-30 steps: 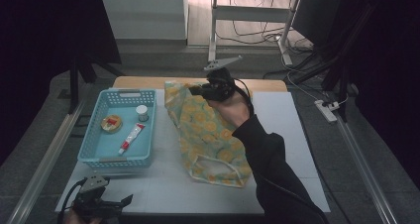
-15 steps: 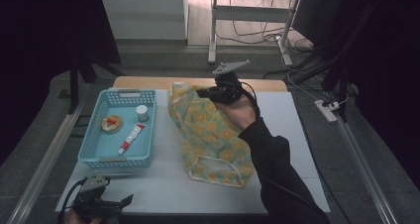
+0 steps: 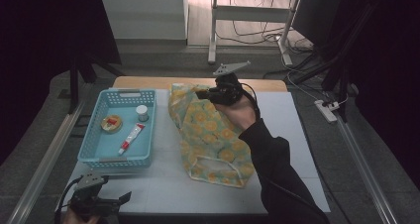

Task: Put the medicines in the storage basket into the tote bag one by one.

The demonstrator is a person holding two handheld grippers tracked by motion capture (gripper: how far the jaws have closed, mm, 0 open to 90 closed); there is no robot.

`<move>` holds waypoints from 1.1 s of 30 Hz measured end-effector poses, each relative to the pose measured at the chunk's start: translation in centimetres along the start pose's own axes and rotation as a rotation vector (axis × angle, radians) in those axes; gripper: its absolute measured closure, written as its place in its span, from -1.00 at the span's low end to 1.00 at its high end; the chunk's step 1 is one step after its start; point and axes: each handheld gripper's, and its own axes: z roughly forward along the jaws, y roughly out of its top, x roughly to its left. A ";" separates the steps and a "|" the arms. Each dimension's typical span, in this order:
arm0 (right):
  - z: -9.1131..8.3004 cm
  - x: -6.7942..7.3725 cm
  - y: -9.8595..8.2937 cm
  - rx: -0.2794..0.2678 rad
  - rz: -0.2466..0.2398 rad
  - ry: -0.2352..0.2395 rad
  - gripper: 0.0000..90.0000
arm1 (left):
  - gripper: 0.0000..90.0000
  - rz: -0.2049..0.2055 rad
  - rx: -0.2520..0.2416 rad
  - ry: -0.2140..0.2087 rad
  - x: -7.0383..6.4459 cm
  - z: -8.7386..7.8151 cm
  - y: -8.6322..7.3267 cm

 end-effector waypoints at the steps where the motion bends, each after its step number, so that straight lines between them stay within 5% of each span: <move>1: 0.0 0.0 0.0 0.000 -0.001 0.002 0.99 | -1.00 0.003 -0.002 -0.001 0.1 0.0 0.1; 7: -0.1 -0.1 0.0 -0.003 -0.001 0.010 0.99 | -1.00 0.023 -0.035 -0.031 0.5 -0.1 0.5; 12: -0.1 -0.3 -0.2 -0.005 0.001 0.008 0.99 | -1.00 0.074 -0.078 -0.015 0.8 -0.4 1.2; 20: -0.3 -0.3 -0.3 -0.006 0.001 0.006 0.99 | -1.00 0.030 -0.095 -0.004 1.8 -0.6 2.3; 33: -0.3 -0.4 -0.3 -0.010 -0.001 0.007 0.99 | -1.00 0.034 -0.103 0.013 2.9 -0.8 4.3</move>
